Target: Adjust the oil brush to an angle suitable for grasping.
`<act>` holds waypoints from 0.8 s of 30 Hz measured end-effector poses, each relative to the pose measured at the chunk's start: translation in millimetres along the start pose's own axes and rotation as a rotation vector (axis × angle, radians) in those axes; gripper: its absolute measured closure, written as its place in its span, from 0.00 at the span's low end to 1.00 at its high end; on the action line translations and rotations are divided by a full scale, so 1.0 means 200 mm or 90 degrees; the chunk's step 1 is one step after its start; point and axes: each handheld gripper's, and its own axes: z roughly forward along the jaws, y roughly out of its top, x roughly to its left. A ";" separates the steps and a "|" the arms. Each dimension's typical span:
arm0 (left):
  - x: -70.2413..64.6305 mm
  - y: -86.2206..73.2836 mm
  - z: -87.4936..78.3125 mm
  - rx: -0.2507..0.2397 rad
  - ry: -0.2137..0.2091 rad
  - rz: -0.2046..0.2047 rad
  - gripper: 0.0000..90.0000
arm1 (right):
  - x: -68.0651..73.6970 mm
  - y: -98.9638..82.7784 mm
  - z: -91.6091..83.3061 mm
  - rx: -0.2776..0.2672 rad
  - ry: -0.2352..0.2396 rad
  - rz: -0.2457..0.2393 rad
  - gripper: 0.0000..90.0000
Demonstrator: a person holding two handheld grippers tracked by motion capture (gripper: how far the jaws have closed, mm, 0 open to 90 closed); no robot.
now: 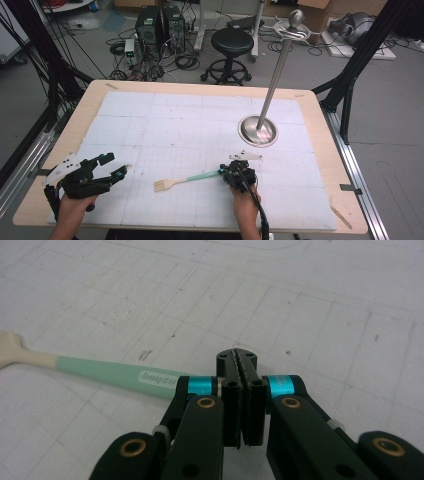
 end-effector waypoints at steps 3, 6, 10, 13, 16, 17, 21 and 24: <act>0.00 0.00 0.00 0.000 0.000 -0.003 0.28 | -0.01 0.00 -0.03 -0.007 -0.009 -0.008 0.97; 0.01 0.00 -0.01 -0.001 0.000 -0.001 0.28 | -0.04 -0.01 -0.12 -0.033 -0.019 -0.019 0.94; 0.00 0.00 0.00 0.000 -0.002 -0.004 0.28 | -0.11 -0.04 -0.27 -0.078 -0.031 -0.015 0.88; 0.00 0.00 0.00 0.002 -0.005 -0.003 0.29 | -0.15 -0.05 -0.39 -0.109 -0.051 -0.023 0.79; 0.00 0.00 0.00 0.003 -0.008 -0.003 0.29 | -0.20 -0.09 -0.52 -0.140 -0.081 -0.030 0.63; 0.00 0.00 0.00 0.003 -0.009 -0.002 0.29 | -0.23 -0.12 -0.59 -0.163 -0.093 -0.021 0.51; -0.01 0.00 0.01 0.003 -0.016 0.001 0.29 | -0.28 -0.18 -0.67 -0.186 -0.109 -0.003 0.34; -0.02 0.00 0.01 0.005 -0.020 0.004 0.29 | -0.30 -0.23 -0.73 -0.208 -0.128 0.003 0.23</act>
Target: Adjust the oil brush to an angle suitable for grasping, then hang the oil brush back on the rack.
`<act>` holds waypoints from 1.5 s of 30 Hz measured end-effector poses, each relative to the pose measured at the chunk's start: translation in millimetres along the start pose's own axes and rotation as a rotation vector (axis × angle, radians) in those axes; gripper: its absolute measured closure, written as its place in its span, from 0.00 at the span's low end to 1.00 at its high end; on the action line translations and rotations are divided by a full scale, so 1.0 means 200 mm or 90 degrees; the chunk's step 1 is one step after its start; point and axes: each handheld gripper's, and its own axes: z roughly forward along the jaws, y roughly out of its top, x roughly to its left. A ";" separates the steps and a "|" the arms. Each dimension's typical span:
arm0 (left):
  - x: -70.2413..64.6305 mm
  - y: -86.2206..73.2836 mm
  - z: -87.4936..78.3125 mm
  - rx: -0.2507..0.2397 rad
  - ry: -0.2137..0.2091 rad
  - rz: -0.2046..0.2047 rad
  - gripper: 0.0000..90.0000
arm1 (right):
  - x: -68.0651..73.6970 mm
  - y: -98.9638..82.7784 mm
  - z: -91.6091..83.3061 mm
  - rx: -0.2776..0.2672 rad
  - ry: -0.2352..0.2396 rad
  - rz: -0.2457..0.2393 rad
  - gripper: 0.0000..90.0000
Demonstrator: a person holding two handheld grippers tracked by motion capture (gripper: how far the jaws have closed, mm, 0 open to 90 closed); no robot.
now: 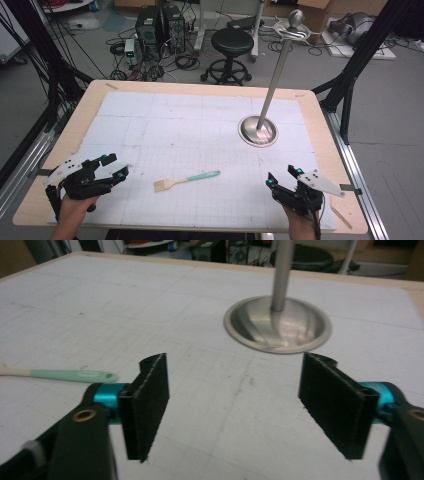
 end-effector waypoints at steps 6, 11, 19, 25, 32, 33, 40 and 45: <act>0.00 0.00 0.00 0.000 -0.002 0.001 0.29 | -0.03 -0.03 -0.08 -0.024 -0.005 -0.003 0.21; 0.00 -0.01 0.01 0.009 -0.003 0.008 0.29 | -0.03 -0.03 -0.07 -0.028 -0.005 -0.001 0.21; -0.01 -0.01 0.02 0.010 -0.004 0.011 0.29 | -0.03 -0.03 -0.08 -0.023 -0.010 0.003 0.21; -0.01 -0.01 0.02 0.012 -0.010 0.013 0.29 | -0.04 -0.04 -0.08 -0.019 -0.012 0.006 0.21; -0.01 -0.01 0.03 0.023 -0.013 0.016 0.29 | -0.02 -0.04 -0.06 -0.012 -0.007 -0.002 0.21; -0.01 -0.01 0.03 0.025 -0.015 0.015 0.29 | -0.02 -0.04 -0.06 -0.012 -0.007 -0.002 0.21; -0.04 0.00 0.08 0.055 -0.044 0.011 0.29 | -0.02 -0.04 -0.05 -0.005 0.004 -0.001 0.21; -0.05 0.02 0.16 0.096 -0.062 0.008 0.32 | -0.03 -0.04 -0.05 -0.005 0.006 0.004 0.21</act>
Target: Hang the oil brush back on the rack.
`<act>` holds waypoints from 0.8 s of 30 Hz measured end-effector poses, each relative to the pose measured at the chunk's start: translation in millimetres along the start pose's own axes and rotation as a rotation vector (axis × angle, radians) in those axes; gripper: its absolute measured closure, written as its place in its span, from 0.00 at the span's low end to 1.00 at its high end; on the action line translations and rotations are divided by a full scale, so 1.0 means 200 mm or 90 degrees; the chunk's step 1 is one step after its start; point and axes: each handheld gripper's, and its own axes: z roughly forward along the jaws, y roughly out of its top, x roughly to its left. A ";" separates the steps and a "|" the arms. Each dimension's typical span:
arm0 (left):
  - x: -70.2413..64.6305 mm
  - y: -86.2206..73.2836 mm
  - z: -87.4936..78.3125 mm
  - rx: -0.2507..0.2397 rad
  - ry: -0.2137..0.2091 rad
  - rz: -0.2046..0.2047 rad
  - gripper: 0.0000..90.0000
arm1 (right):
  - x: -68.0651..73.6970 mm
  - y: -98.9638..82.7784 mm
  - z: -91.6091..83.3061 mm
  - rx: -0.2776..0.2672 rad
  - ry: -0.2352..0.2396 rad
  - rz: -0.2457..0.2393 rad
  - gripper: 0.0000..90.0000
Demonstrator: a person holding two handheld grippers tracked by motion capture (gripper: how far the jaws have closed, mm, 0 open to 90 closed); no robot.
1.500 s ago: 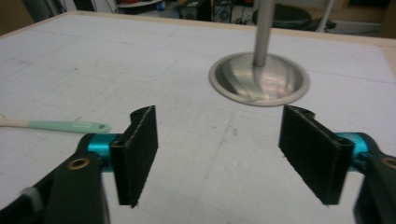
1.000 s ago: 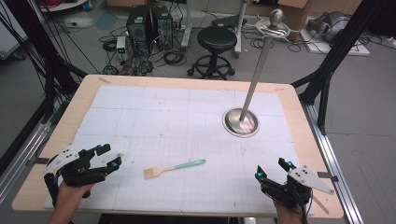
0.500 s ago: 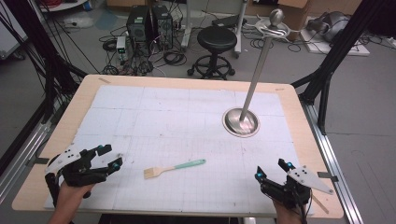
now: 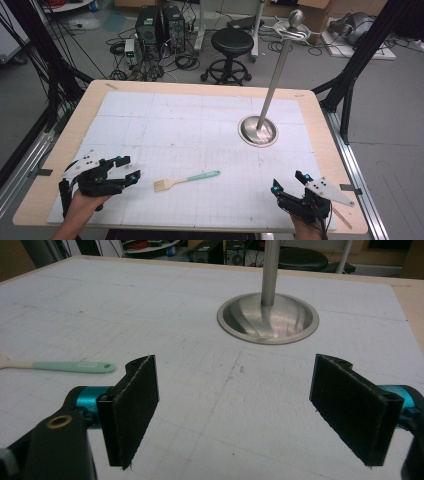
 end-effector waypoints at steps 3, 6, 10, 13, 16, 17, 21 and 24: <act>-0.02 0.03 0.05 0.026 -0.017 0.013 0.33 | 0.00 0.00 0.01 0.003 0.002 0.000 0.21; -0.05 0.08 0.11 0.052 -0.045 0.042 0.36 | 0.01 0.00 0.01 0.006 0.005 -0.002 0.21; -0.10 0.14 0.22 0.097 -0.080 0.074 0.39 | 0.01 0.00 0.01 0.005 0.005 -0.002 0.21; -0.14 0.15 0.31 0.135 -0.107 0.095 0.43 | 0.01 0.00 0.01 0.007 0.006 0.004 0.21; -0.17 0.16 0.39 0.166 -0.126 0.110 0.45 | 0.00 0.00 0.01 0.005 0.009 0.004 0.21; -0.17 0.16 0.42 0.175 -0.131 0.110 0.46 | 0.00 0.00 0.01 0.005 0.009 0.005 0.21; -0.20 0.13 0.51 0.222 -0.143 0.120 0.48 | 0.01 0.00 0.02 0.006 0.013 0.005 0.21; -0.21 0.11 0.56 0.258 -0.143 0.131 0.50 | 0.01 0.00 0.02 0.005 0.015 -0.002 0.21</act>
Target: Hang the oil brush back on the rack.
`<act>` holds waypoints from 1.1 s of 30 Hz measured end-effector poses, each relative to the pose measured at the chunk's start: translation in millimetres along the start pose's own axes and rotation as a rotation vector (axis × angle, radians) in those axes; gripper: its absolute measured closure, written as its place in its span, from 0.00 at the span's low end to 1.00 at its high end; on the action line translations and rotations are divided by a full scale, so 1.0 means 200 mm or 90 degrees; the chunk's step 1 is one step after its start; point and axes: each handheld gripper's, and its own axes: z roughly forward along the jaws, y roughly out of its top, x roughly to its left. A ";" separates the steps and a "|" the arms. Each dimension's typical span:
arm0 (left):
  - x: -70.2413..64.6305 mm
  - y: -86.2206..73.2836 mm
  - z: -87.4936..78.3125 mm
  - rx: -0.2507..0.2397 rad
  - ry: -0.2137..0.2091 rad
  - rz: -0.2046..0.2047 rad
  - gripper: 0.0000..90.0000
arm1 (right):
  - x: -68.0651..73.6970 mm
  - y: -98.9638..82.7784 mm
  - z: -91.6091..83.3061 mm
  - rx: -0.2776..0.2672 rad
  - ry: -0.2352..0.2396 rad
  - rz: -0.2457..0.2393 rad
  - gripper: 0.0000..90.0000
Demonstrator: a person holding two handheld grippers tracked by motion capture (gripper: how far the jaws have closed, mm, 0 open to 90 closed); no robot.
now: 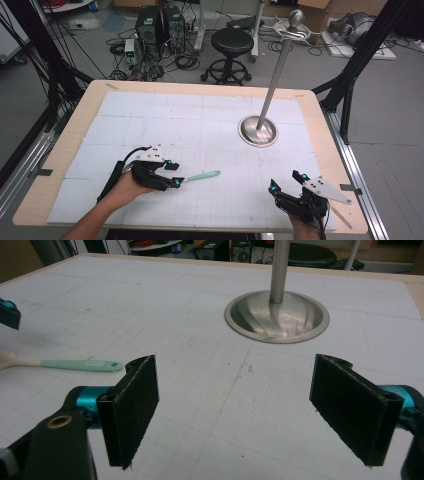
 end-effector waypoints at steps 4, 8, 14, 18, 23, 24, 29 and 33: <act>0.00 -0.01 0.04 0.026 0.005 0.001 0.52 | 0.00 0.00 0.00 0.003 0.002 0.006 0.21; 0.01 -0.02 0.06 0.042 0.014 0.000 0.53 | 0.00 0.00 -0.01 -0.001 -0.001 0.007 0.21; 0.00 -0.03 0.09 0.080 0.026 0.025 0.56 | -0.01 0.00 -0.01 -0.001 -0.005 0.009 0.21; -0.01 -0.03 0.10 0.082 0.039 0.038 0.59 | -0.01 0.00 -0.01 -0.001 -0.006 0.009 0.21; -0.03 -0.02 0.10 0.096 0.055 0.067 0.65 | -0.01 0.00 -0.01 0.000 -0.007 0.010 0.21; -0.03 -0.02 0.10 0.100 0.055 0.070 0.67 | -0.01 0.00 -0.01 0.001 -0.007 0.011 0.21; -0.05 0.00 0.11 0.115 0.045 0.086 0.80 | -0.01 0.00 0.00 0.004 -0.009 0.011 0.22; -0.06 0.00 0.11 0.117 0.039 0.082 0.88 | -0.01 0.00 0.00 0.006 -0.008 0.015 0.22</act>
